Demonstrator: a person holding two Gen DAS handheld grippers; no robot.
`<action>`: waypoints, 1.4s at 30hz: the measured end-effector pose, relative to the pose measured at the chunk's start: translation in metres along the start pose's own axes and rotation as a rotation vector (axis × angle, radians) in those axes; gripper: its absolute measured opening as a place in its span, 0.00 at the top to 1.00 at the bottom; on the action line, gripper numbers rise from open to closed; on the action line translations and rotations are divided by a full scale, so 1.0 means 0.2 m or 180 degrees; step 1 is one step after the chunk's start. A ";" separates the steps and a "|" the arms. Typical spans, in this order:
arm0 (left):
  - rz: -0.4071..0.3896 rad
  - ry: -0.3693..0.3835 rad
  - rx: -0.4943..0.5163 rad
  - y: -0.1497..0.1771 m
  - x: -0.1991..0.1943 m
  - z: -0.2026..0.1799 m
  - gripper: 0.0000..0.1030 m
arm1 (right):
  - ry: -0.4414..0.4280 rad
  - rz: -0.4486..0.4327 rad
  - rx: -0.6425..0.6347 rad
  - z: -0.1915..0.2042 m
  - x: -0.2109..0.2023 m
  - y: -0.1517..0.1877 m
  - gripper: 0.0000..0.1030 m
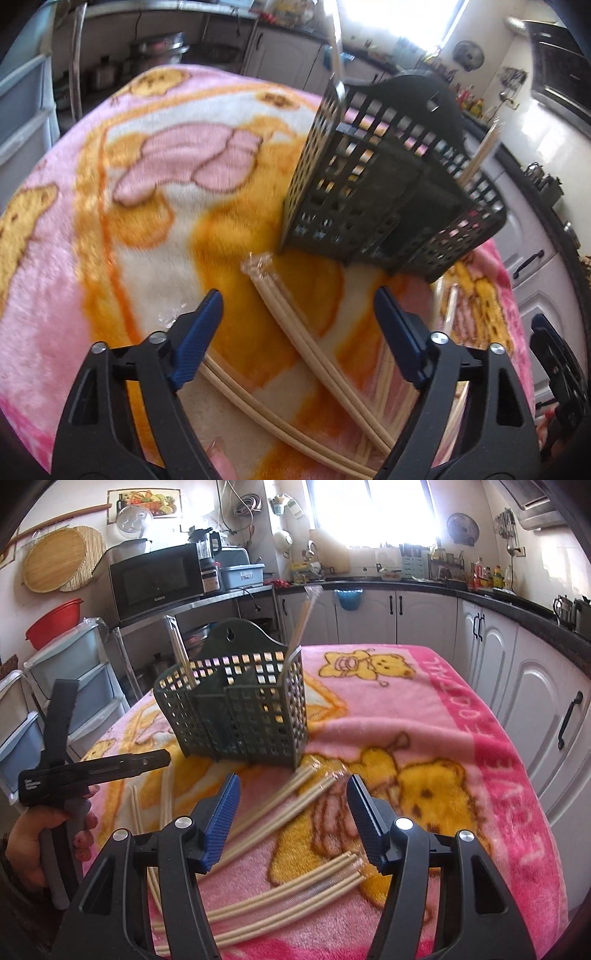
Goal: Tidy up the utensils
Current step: 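Move both tools back down to the pile of wrapped chopsticks, then close the left tool on a wrapped chopstick while the right tool grasps another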
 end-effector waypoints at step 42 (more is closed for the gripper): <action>0.0286 0.0031 -0.0409 -0.05 0.11 0.29 0.86 | 0.0170 0.0976 0.0670 -0.33 0.64 -0.03 0.70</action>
Point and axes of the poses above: each gripper's, at about its wrist camera, not at the fingertips, and x roughly the way its jaws point, z to its left, y to its underside, the point moved 6 cm from there along x, roughly the way its jaws point, and after that the axes turned 5 degrees about -y, right-handed, at the moved point
